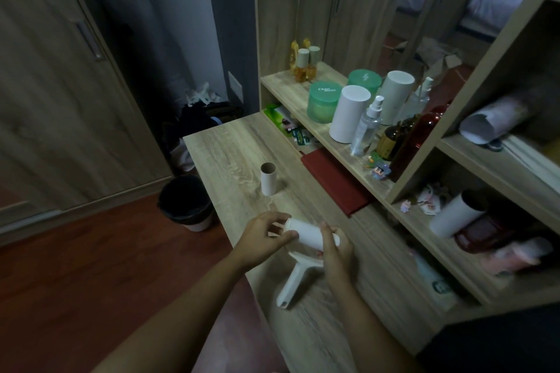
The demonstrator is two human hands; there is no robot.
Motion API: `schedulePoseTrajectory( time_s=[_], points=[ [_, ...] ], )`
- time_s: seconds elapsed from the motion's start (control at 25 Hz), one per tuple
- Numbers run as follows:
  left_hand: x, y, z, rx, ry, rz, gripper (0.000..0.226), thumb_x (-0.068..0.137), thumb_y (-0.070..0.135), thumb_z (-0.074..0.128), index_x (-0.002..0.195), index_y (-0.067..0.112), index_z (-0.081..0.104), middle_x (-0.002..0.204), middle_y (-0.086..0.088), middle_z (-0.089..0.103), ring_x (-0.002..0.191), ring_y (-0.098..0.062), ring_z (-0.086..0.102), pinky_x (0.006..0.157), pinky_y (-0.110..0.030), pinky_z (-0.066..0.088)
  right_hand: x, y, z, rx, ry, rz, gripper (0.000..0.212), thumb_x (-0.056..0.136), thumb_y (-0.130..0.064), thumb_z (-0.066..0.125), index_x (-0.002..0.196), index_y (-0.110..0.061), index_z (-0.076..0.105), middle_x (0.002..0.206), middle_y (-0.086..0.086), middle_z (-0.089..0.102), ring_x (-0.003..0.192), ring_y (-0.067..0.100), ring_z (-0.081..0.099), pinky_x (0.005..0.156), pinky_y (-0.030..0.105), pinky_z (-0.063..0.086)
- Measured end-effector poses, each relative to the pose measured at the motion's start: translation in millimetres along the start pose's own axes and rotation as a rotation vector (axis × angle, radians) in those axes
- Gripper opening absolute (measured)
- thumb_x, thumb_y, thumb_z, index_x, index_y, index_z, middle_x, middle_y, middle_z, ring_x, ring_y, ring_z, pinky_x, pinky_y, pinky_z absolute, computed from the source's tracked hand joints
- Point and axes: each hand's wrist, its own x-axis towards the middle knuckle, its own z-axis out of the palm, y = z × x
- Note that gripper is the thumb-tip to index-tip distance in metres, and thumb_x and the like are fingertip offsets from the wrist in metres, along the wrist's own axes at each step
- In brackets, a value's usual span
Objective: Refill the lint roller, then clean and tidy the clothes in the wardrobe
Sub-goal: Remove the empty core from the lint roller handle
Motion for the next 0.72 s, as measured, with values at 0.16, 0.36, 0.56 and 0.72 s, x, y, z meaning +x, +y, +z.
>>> schedulePoseTrajectory(
  time_s=[0.16, 0.36, 0.56, 0.72],
  points=[
    [0.4, 8.0, 0.2, 0.025, -0.001, 0.045, 0.034, 0.080, 0.032, 0.072, 0.108, 0.016, 0.062, 0.105, 0.002, 0.062, 0.085, -0.008, 0.064, 0.071, -0.014, 0.052, 1.2, -1.9, 0.2, 0.074, -0.001, 0.038, 0.027, 0.090, -0.027, 0.054, 0.108, -0.008, 0.060, 0.109, 0.015, 0.060, 0.090, 0.026, 0.059, 0.052, 0.020, 0.042],
    [1.6, 13.6, 0.7, 0.065, -0.003, 0.056, 0.028, 0.076, 0.036, 0.074, 0.091, 0.020, 0.057, 0.094, 0.002, 0.063, 0.078, -0.010, 0.063, 0.064, -0.015, 0.051, -1.3, -6.5, 0.1, 0.131, -0.001, 0.059, 0.022, 0.090, -0.023, 0.053, 0.105, -0.008, 0.059, 0.107, 0.017, 0.059, 0.090, 0.028, 0.058, 0.046, 0.016, 0.046],
    [1.8, 12.7, 0.7, 0.052, -0.049, 0.049, 0.029, 0.077, 0.032, 0.073, 0.086, 0.015, 0.051, 0.077, 0.006, 0.057, 0.062, -0.007, 0.054, 0.054, -0.015, 0.041, -0.9, -7.9, 0.9, 0.143, -0.032, 0.033, 0.013, 0.089, -0.018, 0.052, 0.095, -0.009, 0.059, 0.102, 0.015, 0.058, 0.080, 0.018, 0.057, 0.052, 0.022, 0.043],
    [0.4, 11.8, 4.1, 0.054, -0.047, 0.086, 0.022, 0.083, 0.025, 0.067, 0.085, 0.014, 0.048, 0.072, 0.009, 0.050, 0.055, -0.001, 0.045, 0.051, -0.013, 0.037, 0.1, -8.0, 1.1, 0.116, -0.015, -0.014, 0.009, 0.089, -0.017, 0.052, 0.089, -0.012, 0.059, 0.096, 0.010, 0.058, 0.079, 0.016, 0.056, 0.053, 0.024, 0.044]
  ],
)
